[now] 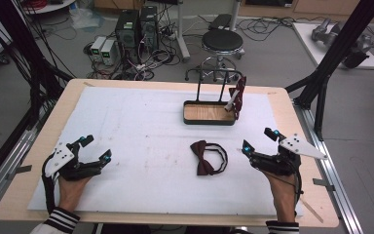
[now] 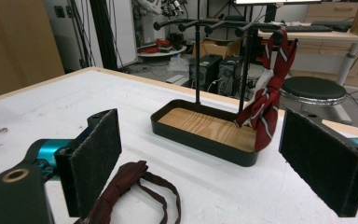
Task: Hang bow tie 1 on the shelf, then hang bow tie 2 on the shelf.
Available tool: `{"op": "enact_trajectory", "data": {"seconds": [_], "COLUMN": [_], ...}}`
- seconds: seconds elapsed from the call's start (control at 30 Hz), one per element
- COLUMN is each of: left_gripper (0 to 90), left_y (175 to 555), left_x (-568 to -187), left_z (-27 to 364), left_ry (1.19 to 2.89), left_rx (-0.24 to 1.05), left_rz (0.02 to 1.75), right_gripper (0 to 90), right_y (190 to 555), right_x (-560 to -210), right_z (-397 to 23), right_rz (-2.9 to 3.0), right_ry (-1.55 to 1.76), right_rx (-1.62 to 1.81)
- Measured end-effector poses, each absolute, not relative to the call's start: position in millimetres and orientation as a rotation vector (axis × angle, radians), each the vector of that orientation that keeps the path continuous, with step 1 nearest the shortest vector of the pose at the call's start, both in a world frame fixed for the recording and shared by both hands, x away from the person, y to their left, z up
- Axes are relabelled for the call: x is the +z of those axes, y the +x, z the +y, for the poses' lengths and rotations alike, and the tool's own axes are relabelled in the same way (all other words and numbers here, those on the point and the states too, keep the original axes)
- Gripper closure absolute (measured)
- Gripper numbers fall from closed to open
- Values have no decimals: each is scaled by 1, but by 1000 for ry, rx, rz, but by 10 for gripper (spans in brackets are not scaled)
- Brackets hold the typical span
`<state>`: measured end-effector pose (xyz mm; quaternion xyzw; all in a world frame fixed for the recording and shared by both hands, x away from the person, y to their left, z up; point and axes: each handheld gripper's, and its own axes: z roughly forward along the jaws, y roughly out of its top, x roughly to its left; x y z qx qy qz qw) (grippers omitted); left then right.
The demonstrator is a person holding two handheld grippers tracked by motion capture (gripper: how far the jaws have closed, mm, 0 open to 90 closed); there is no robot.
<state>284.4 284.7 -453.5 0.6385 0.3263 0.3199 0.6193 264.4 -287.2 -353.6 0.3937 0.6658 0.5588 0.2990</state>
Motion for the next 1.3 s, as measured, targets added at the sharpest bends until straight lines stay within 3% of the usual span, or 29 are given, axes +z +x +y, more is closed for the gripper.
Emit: {"op": "enact_trajectory", "data": {"seconds": [0.77,1.3], "left_gripper": [125,126], "left_y": [284,285], "left_x": [-454,-454], "left_z": [284,285], "left_ry": [1468,1462], "left_rx": [741,731], "left_rz": [750,757], "right_gripper": [114,114], "right_y": [264,280], "right_x": [-358,-352], "right_z": [-290,-257], "right_rz": [1765,1944], "right_ry": [1077,1071], "right_rx": [1485,1393]}}
